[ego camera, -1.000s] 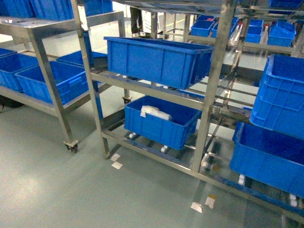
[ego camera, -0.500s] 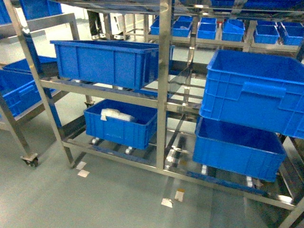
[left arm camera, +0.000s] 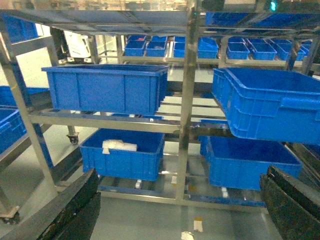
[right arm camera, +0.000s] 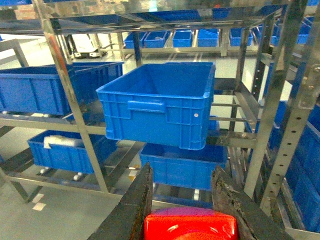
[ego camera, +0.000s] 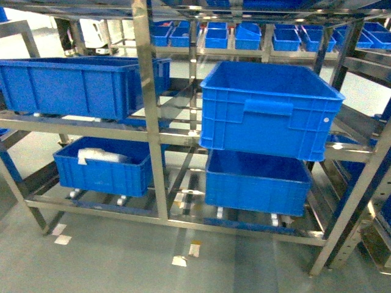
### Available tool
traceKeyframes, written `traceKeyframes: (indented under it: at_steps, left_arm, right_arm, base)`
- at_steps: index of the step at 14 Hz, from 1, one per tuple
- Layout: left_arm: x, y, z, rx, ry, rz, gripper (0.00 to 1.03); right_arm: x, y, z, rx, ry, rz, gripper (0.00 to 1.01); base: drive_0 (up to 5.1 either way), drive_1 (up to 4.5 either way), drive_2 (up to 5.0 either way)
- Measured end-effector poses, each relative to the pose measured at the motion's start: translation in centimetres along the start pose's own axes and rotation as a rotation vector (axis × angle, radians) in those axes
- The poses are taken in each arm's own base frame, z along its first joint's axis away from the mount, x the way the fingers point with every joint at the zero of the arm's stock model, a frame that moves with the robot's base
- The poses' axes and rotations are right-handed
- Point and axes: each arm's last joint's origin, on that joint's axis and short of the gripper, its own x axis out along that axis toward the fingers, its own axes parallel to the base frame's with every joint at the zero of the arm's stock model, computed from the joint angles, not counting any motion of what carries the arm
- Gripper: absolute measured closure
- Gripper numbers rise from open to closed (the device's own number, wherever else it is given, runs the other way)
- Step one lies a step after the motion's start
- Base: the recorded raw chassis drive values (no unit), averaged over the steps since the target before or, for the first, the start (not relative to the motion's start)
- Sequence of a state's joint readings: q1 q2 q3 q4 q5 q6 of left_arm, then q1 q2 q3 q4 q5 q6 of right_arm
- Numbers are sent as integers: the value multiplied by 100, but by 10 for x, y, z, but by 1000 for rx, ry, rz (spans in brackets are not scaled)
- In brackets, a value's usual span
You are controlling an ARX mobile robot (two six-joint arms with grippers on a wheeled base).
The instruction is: Pick red block from blue box to shelf
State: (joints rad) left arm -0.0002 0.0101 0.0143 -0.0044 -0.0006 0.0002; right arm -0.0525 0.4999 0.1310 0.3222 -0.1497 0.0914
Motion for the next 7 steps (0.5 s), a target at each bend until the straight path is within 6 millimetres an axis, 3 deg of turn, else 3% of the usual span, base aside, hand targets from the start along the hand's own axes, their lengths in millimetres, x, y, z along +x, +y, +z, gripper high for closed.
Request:
traceKeyframes:
  at_steps: [7]
  left_arm:
    - [0,0,0,0,0,0,5]
  right_arm:
    - [0,0,0,0,0,0,73]
  base:
    - [-156,-156,-156]
